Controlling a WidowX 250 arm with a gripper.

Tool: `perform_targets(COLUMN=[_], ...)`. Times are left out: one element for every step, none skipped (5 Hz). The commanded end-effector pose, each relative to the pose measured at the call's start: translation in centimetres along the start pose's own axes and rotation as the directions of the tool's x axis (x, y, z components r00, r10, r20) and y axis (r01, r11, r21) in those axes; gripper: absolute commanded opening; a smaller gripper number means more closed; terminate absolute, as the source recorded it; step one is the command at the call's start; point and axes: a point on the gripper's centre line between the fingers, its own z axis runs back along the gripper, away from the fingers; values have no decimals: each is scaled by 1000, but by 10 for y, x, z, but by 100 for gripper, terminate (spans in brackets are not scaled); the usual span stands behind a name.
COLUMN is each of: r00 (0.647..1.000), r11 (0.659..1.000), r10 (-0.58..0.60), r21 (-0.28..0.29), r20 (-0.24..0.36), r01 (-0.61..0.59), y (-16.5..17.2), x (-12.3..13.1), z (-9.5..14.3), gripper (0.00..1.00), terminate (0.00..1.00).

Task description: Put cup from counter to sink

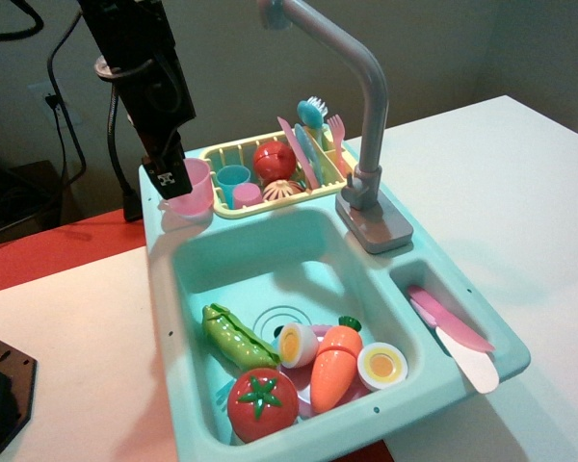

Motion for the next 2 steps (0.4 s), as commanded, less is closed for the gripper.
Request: perform_targets(r00=[1000, 1000], r11=[1000, 1000], r10=[0, 2], r21=[0, 6], r20=[0, 1], r01=[0, -2], y=[0, 0], x=[0, 17], z=[0, -9], gripper=[100, 100], terminate=[0, 0])
